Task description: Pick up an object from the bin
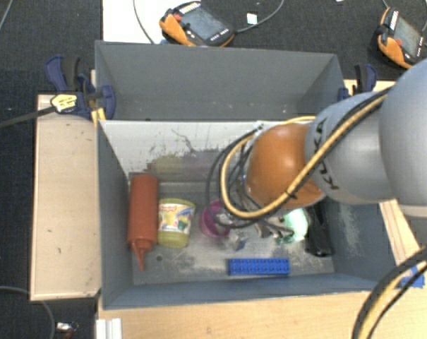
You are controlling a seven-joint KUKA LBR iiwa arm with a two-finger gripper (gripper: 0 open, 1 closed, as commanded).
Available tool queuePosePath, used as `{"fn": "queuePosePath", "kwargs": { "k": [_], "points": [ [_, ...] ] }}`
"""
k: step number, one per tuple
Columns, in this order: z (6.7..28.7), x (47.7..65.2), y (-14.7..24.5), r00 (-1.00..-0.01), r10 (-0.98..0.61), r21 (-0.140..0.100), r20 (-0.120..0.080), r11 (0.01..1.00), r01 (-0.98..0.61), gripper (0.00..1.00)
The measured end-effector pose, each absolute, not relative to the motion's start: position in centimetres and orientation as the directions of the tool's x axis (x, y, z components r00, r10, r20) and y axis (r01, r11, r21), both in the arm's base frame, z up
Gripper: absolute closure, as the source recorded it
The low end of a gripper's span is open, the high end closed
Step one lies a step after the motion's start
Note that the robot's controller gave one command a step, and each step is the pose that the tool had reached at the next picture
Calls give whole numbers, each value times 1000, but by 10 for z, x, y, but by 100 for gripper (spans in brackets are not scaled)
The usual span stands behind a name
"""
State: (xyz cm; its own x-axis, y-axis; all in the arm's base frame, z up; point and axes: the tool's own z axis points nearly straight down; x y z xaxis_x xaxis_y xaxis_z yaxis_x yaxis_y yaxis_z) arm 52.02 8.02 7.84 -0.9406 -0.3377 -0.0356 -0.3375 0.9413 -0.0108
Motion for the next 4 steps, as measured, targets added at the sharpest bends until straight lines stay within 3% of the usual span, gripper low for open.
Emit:
{"fn": "queuePosePath", "kwargs": {
  "k": [1,2,3,4],
  "points": [
    [78,520,80,-941,-338,-11,-36,941,-338,100],
    [73,543,39,-886,-462,-18,-43,887,-461,100],
    [73,555,72,-914,-403,-14,-46,915,-402,100],
    [73,555,72,-914,-402,-14,-46,916,-402,100]
  ]
}}
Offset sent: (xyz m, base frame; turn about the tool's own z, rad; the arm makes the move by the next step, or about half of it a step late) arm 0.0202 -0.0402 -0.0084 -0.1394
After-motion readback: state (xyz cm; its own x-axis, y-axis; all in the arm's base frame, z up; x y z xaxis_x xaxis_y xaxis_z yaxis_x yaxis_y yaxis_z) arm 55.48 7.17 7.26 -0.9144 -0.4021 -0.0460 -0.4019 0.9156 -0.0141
